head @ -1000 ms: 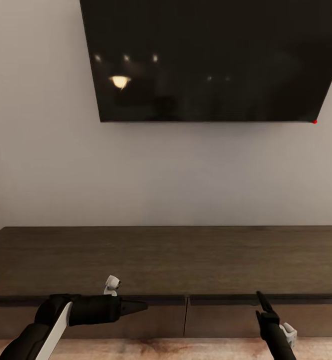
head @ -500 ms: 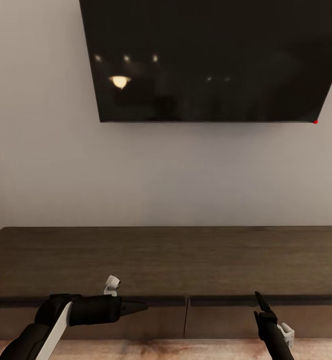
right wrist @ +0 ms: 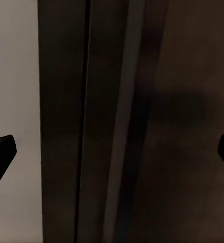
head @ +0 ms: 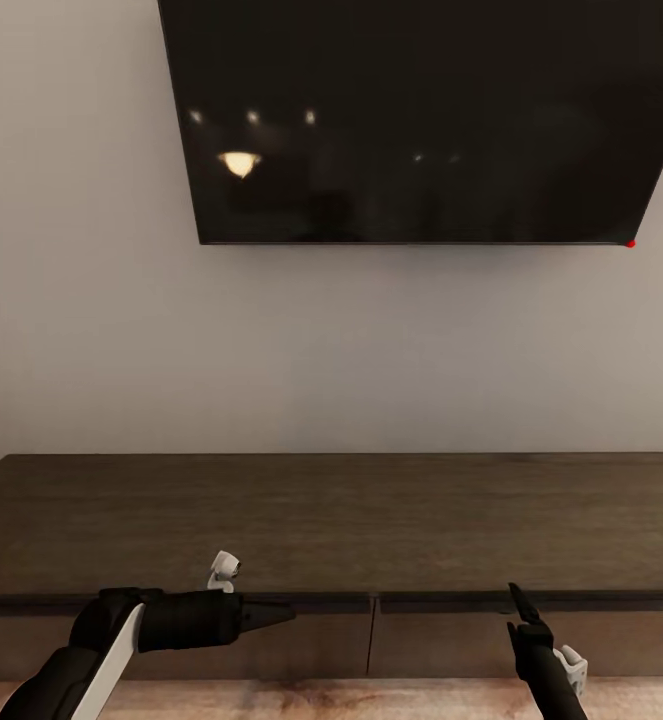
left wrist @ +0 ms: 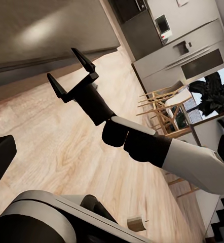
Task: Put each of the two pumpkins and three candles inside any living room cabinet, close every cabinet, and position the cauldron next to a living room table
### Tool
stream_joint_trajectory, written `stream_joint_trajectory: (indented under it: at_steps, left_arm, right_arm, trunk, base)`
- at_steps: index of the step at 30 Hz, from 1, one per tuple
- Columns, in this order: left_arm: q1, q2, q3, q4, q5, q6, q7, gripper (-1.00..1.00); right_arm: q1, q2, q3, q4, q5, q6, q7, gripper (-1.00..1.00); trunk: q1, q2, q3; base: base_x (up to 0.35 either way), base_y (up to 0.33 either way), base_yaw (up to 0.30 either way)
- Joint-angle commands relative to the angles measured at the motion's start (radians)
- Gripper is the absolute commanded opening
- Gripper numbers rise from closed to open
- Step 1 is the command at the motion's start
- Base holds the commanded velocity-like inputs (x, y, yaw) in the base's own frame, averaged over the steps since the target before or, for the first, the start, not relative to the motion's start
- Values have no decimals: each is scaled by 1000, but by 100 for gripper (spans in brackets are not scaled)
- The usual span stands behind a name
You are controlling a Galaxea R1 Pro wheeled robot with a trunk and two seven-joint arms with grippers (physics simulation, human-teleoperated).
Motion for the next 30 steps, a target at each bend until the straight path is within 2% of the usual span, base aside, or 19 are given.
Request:
stream_joint_trajectory:
  at_steps: [1, 18, 24, 30]
  left_arm:
    - [-1, 1, -1, 0, 4, 6, 0, 100]
    - [-1, 1, -1, 0, 4, 6, 0, 100]
    - [-1, 1, -1, 0, 4, 6, 0, 100]
    - [-1, 1, -1, 0, 4, 6, 0, 100]
  right_arm:
    - [-1, 0, -2, 1, -10, 10, 4, 100]
    - [-1, 0, -2, 1, -12, 6, 4, 100]
    - [-1, 0, -2, 1, -12, -34, 2, 100]
    - [-1, 0, -2, 1, -10, -43, 1, 100]
  trunk:
    - [0, 0, -1]
    - [0, 0, -1]
    - [0, 0, -1]
    - [0, 0, -1]
  base:
    - [0, 0, 0]
    - [0, 0, 0]
    - [0, 0, 0]
    - [0, 0, 0]
